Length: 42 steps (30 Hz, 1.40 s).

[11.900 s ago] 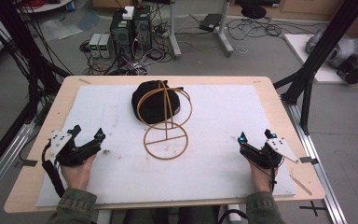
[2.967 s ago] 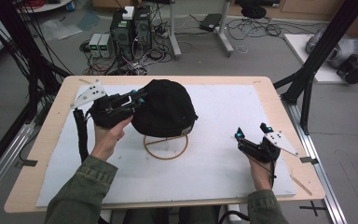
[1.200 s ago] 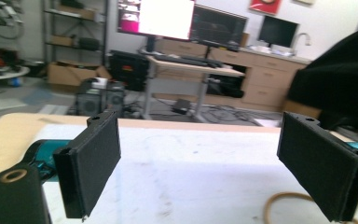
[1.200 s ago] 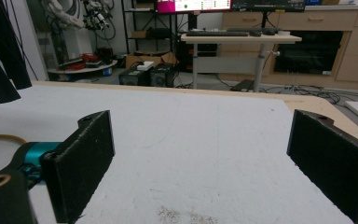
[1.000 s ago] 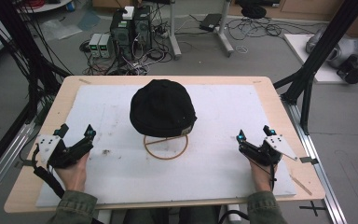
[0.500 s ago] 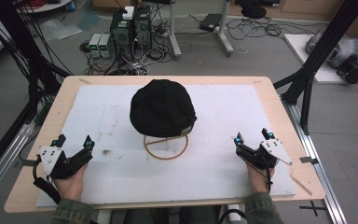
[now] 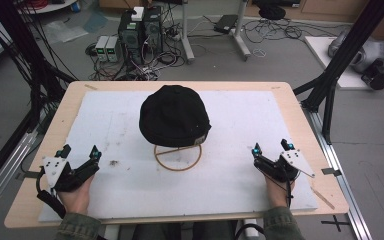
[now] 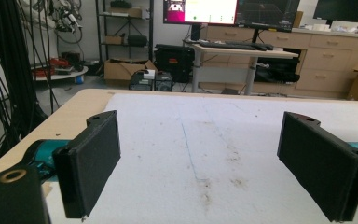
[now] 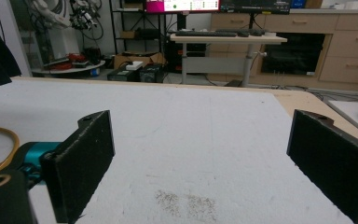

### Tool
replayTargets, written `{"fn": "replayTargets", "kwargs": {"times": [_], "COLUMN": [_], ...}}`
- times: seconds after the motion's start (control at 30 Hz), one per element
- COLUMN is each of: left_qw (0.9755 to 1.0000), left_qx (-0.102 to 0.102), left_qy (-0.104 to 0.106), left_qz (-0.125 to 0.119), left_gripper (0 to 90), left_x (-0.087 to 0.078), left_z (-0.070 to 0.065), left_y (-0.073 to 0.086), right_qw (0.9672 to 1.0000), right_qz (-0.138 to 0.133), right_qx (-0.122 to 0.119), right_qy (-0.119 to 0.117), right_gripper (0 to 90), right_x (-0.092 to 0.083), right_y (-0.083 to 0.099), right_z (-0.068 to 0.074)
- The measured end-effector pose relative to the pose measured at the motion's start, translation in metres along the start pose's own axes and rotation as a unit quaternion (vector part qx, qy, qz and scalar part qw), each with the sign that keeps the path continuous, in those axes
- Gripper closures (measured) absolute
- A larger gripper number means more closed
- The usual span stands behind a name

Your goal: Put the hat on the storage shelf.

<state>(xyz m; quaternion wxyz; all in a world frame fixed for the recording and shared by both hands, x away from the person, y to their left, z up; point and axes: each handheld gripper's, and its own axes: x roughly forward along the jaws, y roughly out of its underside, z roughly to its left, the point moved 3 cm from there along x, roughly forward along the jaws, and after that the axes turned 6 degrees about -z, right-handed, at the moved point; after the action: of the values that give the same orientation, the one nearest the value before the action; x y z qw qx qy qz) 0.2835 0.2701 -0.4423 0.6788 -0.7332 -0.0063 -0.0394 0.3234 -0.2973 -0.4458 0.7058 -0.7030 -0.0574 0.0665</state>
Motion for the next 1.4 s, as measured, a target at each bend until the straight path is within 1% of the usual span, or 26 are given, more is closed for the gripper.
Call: {"fn": "replayTargets", "kwargs": {"times": [0.17,0.27,0.37,0.43,0.63,0.73,0.87,1.03,1.13,1.4], "left_qw": [1.0000,1.0000,1.0000,1.0000,1.0000,1.0000,0.9999,0.9998,0.9997,0.9996], "left_qx": [0.001,0.003,0.001,0.003,-0.001,-0.001,-0.002,-0.010,-0.016,-0.017], "left_qy": [-0.001,-0.001,0.000,0.000,0.005,0.006,0.007,0.012,0.012,0.014], "left_qz": [0.001,-0.004,-0.002,0.000,0.008,0.005,0.007,0.011,0.013,0.017], "left_gripper": [13.6,13.6,13.8,13.8,14.1,14.4,14.4,15.1,15.2,15.9], "left_x": [0.0004,0.0011,0.0014,0.0013,0.0020,0.0014,0.0013,0.0021,0.0026,0.0028], "left_z": [0.0004,0.0005,0.0005,0.0004,-0.0001,-0.0003,-0.0002,0.0004,0.0009,0.0010], "left_y": [0.0005,0.0003,0.0006,0.0007,0.0020,0.0013,0.0016,0.0026,0.0034,0.0043], "right_qw": [1.0000,1.0000,1.0000,1.0000,0.9999,0.9999,0.9999,0.9999,0.9999,0.9997], "right_qz": [0.007,0.008,0.009,0.008,0.012,0.011,0.010,0.014,0.014,0.019], "right_qx": [0.005,0.005,0.004,0.002,0.004,0.006,0.005,0.002,0.000,0.002], "right_qy": [0.001,0.000,-0.002,-0.002,-0.002,-0.002,-0.003,-0.008,-0.009,-0.012], "right_gripper": [6.6,6.6,6.6,6.6,6.6,6.6,6.6,6.6,6.6,6.6], "right_x": [0.0004,0.0005,0.0008,0.0010,0.0014,0.0008,0.0011,0.0014,0.0014,0.0011], "right_y": [0.0006,0.0006,0.0007,0.0006,0.0011,0.0004,0.0002,0.0010,0.0014,0.0023], "right_z": [-0.0007,-0.0014,-0.0017,-0.0019,-0.0028,-0.0030,-0.0030,-0.0016,-0.0017,-0.0013]}}
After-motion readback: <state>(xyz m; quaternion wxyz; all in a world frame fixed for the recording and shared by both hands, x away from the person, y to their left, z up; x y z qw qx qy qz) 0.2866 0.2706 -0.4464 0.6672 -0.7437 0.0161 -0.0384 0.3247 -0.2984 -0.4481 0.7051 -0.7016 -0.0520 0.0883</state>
